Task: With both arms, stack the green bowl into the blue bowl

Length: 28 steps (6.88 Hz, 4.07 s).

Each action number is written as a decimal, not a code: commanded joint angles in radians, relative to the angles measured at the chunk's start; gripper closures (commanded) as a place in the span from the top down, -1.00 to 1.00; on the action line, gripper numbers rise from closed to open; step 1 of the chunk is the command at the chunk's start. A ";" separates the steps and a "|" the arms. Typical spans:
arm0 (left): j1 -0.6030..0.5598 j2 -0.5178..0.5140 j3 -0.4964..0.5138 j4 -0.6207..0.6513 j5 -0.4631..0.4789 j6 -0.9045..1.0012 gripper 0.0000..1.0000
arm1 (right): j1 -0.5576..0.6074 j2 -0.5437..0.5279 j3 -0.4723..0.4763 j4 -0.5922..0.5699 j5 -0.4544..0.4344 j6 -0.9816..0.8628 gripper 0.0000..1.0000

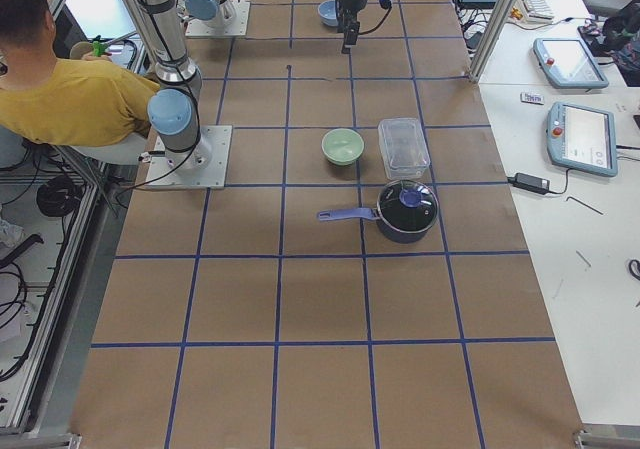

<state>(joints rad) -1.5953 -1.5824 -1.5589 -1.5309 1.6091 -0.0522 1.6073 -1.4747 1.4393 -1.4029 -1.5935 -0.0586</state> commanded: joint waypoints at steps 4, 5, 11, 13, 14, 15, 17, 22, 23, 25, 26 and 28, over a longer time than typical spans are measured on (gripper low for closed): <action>0.050 -0.004 -0.024 0.008 0.008 0.146 1.00 | 0.000 0.002 0.012 -0.001 0.000 0.003 1.00; 0.164 -0.016 -0.073 0.012 -0.004 0.200 1.00 | 0.000 0.001 0.019 -0.001 0.001 0.005 1.00; 0.388 -0.204 -0.425 0.506 -0.018 0.385 1.00 | 0.008 0.002 0.027 -0.002 0.000 0.006 1.00; 0.390 -0.277 -0.429 0.529 -0.025 0.438 0.49 | 0.008 0.002 0.027 -0.002 0.000 0.006 1.00; 0.390 -0.283 -0.425 0.517 -0.034 0.471 -0.99 | 0.008 0.002 0.033 -0.002 0.000 0.008 1.00; 0.388 -0.271 -0.412 0.509 -0.046 0.466 -1.00 | 0.019 0.002 0.036 -0.004 0.000 0.009 1.00; 0.367 -0.222 -0.382 0.384 -0.104 0.457 -1.00 | 0.025 0.002 0.036 -0.005 0.000 0.011 1.00; -0.097 -0.212 -0.194 0.340 -0.130 -0.039 -1.00 | 0.026 0.002 0.041 -0.039 0.000 0.013 1.00; -0.129 -0.246 -0.194 0.395 -0.129 -0.090 -1.00 | 0.037 0.002 0.043 -0.039 -0.002 0.013 1.00; -0.136 -0.339 -0.193 0.567 -0.133 -0.162 -1.00 | 0.046 0.007 0.043 -0.074 0.001 0.013 1.00; -0.147 -0.378 -0.191 0.625 -0.187 -0.210 -1.00 | 0.051 0.013 0.043 -0.076 0.000 0.013 1.00; -0.161 -0.444 -0.179 0.658 -0.193 -0.259 -1.00 | 0.054 0.019 0.041 -0.090 0.000 0.013 1.00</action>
<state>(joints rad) -1.7457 -1.9875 -1.7445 -0.8945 1.4234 -0.2703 1.6592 -1.4596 1.4809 -1.4818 -1.5929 -0.0460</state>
